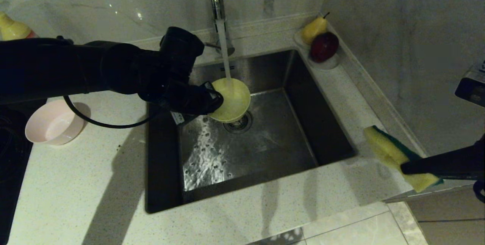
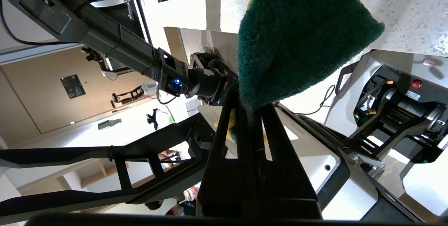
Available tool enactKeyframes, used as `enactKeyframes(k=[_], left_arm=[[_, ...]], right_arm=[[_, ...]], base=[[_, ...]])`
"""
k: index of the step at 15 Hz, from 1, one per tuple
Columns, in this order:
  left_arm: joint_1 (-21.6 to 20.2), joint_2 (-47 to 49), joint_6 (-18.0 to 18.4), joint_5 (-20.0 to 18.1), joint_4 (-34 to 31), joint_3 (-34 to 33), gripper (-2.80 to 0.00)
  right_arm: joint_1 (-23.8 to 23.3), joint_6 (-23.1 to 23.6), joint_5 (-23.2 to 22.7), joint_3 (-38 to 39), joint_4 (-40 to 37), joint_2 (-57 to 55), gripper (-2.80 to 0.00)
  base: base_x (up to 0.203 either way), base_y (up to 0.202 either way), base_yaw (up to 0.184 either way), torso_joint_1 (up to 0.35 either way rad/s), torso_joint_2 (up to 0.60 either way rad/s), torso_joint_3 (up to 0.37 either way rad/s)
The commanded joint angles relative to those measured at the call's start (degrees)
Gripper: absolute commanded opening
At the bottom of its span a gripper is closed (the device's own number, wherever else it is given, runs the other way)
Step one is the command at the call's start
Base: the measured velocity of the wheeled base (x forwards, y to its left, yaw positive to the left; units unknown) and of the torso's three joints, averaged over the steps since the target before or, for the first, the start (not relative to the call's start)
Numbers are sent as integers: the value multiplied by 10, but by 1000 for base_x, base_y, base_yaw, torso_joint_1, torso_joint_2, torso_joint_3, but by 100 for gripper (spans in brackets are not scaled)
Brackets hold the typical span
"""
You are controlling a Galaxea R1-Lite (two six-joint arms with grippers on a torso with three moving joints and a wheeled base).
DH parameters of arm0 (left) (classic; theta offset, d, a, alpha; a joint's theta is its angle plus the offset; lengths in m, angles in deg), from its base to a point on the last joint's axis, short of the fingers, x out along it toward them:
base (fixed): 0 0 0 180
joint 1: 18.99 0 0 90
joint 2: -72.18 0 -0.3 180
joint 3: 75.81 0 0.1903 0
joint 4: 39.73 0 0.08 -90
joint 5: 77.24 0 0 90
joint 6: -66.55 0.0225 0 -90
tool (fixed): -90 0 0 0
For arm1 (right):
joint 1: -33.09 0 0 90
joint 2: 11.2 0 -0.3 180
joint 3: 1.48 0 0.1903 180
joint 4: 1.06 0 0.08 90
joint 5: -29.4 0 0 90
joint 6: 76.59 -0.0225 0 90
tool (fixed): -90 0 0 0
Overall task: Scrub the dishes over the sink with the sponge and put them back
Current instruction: Wash the bowl
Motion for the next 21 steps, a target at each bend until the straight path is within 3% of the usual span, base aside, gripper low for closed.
enactKeyframes(k=[1,13,15,18,21], left_arm=[[0,-5,-3,1,-2,-1,-280],[6,-29,1,23,-3,-7,-280],[7,-50,14,73,-2,-15,-280],[8,-78,49,190,2,-29,-280],[8,-121,78,235,14,-53,-280]], right_arm=[[0,-2,-5,1,-2,0,-280],[-1,0,-5,9,0,-2,-280],[-2,0,-5,16,7,-1,-280],[-2,0,-6,17,11,-1,-280],[-2,-1,-6,18,11,-1,-280]], base=[[0,0,0,0,0,0],[0,0,0,0,0,0],[0,0,0,0,0,0],[0,0,0,0,0,0],[0,0,0,0,0,0]])
